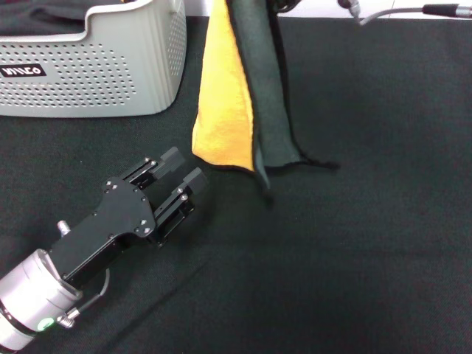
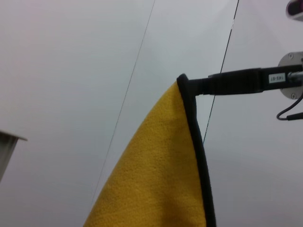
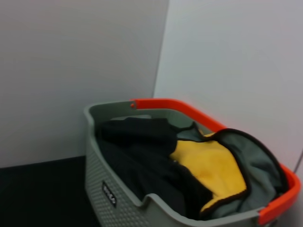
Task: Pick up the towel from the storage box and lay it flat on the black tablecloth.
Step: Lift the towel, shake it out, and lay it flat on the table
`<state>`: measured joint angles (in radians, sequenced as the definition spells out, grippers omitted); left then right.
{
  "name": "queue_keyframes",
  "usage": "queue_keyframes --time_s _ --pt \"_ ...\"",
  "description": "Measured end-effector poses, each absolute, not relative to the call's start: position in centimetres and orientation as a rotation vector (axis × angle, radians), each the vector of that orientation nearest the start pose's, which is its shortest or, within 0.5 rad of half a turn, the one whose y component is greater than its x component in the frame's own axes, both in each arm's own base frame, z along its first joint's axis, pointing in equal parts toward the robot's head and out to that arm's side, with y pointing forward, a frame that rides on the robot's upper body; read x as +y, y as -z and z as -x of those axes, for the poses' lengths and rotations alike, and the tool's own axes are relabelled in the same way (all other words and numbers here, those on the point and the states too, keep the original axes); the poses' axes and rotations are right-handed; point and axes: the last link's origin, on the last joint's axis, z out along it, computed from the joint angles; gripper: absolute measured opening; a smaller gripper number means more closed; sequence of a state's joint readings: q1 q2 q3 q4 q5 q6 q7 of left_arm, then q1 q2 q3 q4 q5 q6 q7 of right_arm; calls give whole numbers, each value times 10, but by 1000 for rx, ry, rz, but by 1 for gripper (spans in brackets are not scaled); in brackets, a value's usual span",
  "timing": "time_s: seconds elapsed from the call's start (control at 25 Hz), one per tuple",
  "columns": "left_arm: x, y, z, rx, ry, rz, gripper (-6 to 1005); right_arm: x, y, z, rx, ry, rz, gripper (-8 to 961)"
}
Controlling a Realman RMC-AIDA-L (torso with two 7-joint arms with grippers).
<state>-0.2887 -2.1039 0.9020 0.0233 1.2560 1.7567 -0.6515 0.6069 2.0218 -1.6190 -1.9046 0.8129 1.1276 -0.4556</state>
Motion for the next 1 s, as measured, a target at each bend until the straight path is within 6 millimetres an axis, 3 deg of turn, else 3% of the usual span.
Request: queue_keyframes --time_s 0.4,1.0 --pt "214 54 290 -612 1284 2165 509 347 -27 24 199 -451 2679 5" --pt "212 55 290 -632 1287 2207 528 365 -17 34 56 -426 2700 5"
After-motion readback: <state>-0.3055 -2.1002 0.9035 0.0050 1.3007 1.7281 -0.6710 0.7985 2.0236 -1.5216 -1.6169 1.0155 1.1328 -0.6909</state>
